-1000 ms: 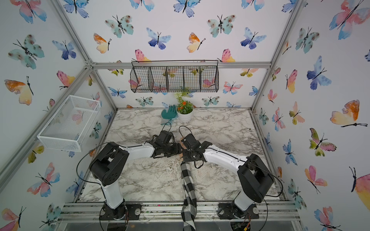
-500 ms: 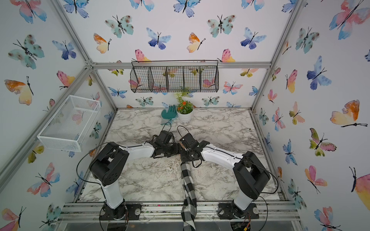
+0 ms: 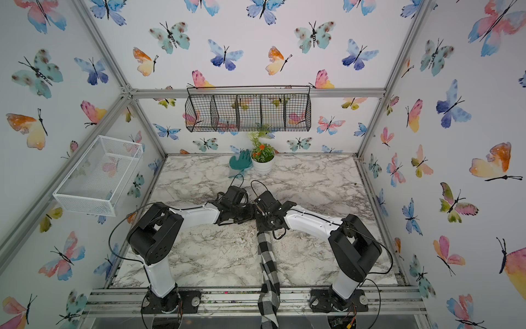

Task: Take off the watch
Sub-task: Untie the watch from the hand.

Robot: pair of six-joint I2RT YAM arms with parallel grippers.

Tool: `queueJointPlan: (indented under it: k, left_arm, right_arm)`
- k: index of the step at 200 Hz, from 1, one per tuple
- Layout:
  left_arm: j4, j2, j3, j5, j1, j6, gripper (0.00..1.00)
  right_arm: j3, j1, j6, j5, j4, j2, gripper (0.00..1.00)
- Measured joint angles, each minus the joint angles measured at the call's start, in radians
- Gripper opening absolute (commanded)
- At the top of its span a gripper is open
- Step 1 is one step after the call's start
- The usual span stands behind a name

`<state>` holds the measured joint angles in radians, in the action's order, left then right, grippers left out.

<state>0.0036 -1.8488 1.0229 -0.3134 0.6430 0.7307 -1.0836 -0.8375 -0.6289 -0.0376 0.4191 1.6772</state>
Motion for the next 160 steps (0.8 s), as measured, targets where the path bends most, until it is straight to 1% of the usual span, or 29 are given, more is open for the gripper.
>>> queueJointPlan:
  k: [53, 68, 112, 160]
  left_arm:
    - [-0.004, 0.0, 0.0, 0.0, 0.0, 0.003, 0.65]
    - [-0.005, 0.0, 0.0, 0.0, 0.0, 0.003, 0.65]
    - [-0.008, 0.0, 0.002, 0.0, 0.0, 0.003, 0.65]
    - [-0.029, 0.0, 0.012, 0.002, -0.002, -0.002, 0.65]
  right_arm:
    - [0.0, -0.006, 0.023, 0.024, -0.005, 0.03, 0.39]
    - [0.0, -0.008, 0.028, 0.027, -0.005, 0.03, 0.36]
    - [0.0, -0.008, 0.053, 0.026, -0.014, 0.03, 0.22]
    - [0.021, -0.009, 0.057, 0.027, -0.044, 0.016, 0.19]
